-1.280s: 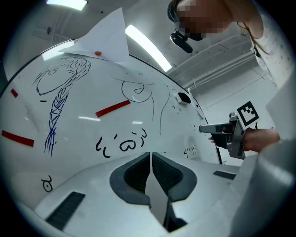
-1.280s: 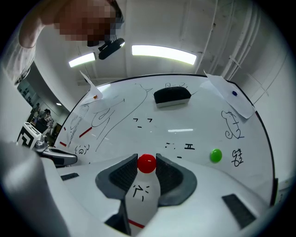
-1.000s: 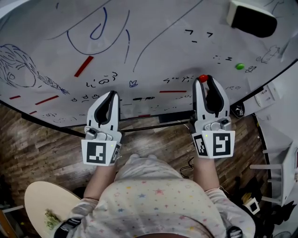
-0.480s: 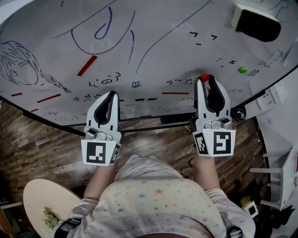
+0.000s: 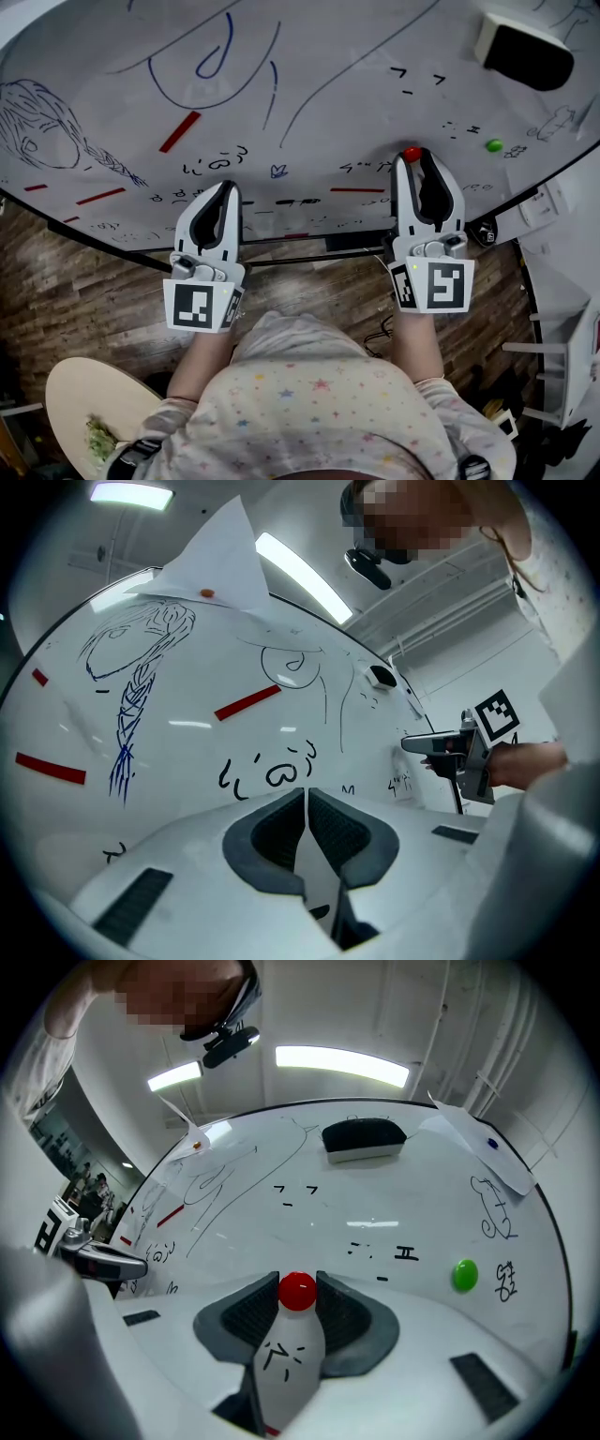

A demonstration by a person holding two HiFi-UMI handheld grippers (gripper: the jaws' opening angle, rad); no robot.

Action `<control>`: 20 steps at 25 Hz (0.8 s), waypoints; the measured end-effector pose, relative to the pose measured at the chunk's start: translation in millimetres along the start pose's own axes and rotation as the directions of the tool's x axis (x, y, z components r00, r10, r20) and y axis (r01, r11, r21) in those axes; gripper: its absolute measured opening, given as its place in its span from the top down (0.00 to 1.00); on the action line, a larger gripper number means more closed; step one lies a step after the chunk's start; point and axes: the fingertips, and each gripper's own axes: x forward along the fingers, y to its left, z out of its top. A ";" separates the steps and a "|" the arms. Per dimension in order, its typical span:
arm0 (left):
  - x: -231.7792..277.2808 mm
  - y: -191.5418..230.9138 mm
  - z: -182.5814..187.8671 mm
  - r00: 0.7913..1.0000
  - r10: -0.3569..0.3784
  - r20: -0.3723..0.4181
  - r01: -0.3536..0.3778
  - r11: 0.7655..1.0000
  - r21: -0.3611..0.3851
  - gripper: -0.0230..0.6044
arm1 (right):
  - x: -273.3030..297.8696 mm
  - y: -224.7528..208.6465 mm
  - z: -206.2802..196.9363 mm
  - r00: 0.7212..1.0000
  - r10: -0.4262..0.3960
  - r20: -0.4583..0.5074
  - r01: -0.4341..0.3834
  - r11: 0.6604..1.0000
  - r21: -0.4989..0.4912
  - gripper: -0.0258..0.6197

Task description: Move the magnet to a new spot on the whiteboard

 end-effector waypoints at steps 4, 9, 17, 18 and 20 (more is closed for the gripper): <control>1.7 0.4 -0.1 1.000 -0.003 -0.001 0.003 1.000 0.001 0.93 | 3.8 -2.5 -3.9 1.000 -0.016 -0.017 0.016 1.000 -0.027 0.77; 4.2 0.2 0.6 1.000 -0.010 -0.001 0.010 1.000 0.003 0.93 | 6.8 -3.6 -6.1 0.999 -0.025 -0.024 0.024 0.999 -0.039 0.77; 6.3 0.1 0.2 1.000 -0.012 -0.001 0.012 1.000 0.002 0.93 | 10.5 -3.7 -8.4 0.999 -0.033 -0.030 0.031 0.998 -0.062 0.77; 6.3 0.3 0.1 1.000 -0.010 -0.001 0.011 1.000 0.002 0.93 | 10.5 -3.6 -8.5 0.999 -0.034 -0.031 0.032 0.997 -0.067 0.77; 6.3 0.4 -0.4 1.000 -0.009 -0.003 0.009 1.000 0.002 0.93 | 10.6 -3.4 -8.7 0.999 -0.038 -0.032 0.035 0.996 -0.079 0.77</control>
